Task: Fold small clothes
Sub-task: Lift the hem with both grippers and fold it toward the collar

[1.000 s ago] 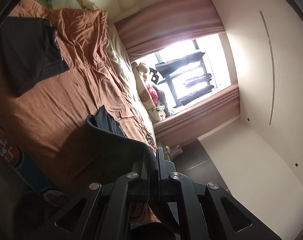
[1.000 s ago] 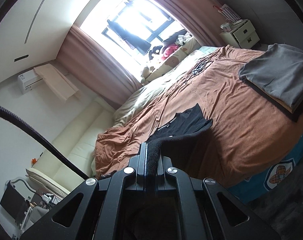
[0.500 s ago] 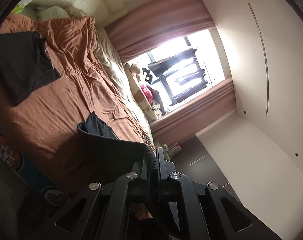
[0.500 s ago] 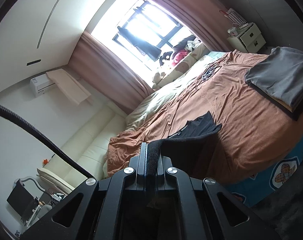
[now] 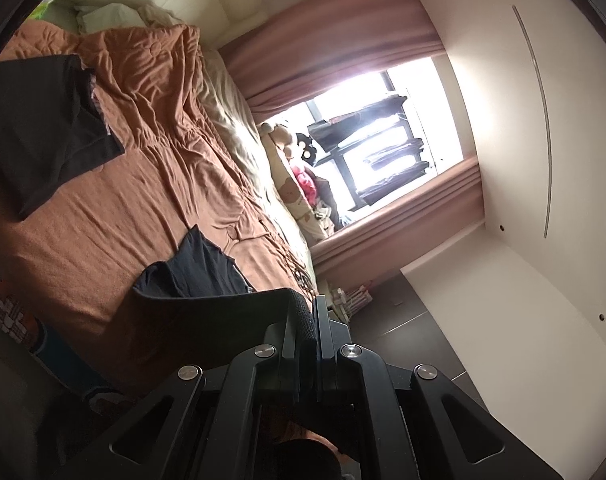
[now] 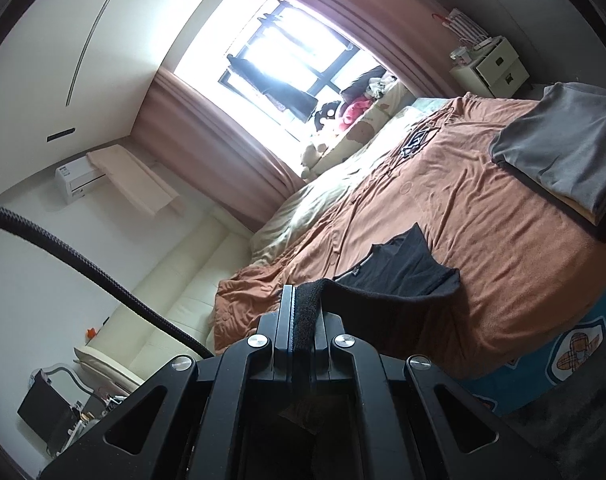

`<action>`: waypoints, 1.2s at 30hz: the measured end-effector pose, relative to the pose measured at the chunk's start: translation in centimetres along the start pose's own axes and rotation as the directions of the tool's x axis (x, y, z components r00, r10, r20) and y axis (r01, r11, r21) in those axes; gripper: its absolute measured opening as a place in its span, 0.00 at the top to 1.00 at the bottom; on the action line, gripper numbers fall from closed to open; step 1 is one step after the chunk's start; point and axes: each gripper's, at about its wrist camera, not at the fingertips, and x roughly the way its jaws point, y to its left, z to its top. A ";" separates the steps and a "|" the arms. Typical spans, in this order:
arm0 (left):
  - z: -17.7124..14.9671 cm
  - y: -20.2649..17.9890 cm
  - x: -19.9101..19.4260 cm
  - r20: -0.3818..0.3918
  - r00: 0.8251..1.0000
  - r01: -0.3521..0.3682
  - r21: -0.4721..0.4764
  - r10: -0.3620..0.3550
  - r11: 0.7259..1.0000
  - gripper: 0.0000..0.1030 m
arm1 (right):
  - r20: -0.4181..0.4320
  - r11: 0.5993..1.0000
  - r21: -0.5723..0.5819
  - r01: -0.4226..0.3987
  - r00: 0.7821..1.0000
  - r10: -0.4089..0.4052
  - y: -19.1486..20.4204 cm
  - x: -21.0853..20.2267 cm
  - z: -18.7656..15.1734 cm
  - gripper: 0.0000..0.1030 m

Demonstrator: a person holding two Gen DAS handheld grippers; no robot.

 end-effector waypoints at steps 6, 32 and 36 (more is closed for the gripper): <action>3.4 -0.3 5.1 -0.008 0.999 -0.037 0.018 0.037 0.999 0.96 | 0.007 0.999 0.008 0.033 0.999 -0.033 -0.6 5.2 3.3 0.98; 8.5 11.1 27.6 -0.148 0.925 -0.355 0.000 0.351 0.935 0.95 | -0.198 0.964 0.044 0.262 0.948 -0.248 -7.7 30.9 10.8 0.98; 8.1 14.0 30.2 -0.181 0.903 -0.400 -0.020 0.390 0.916 0.95 | -0.237 0.952 0.052 0.303 0.929 -0.283 -9.4 33.7 10.4 0.98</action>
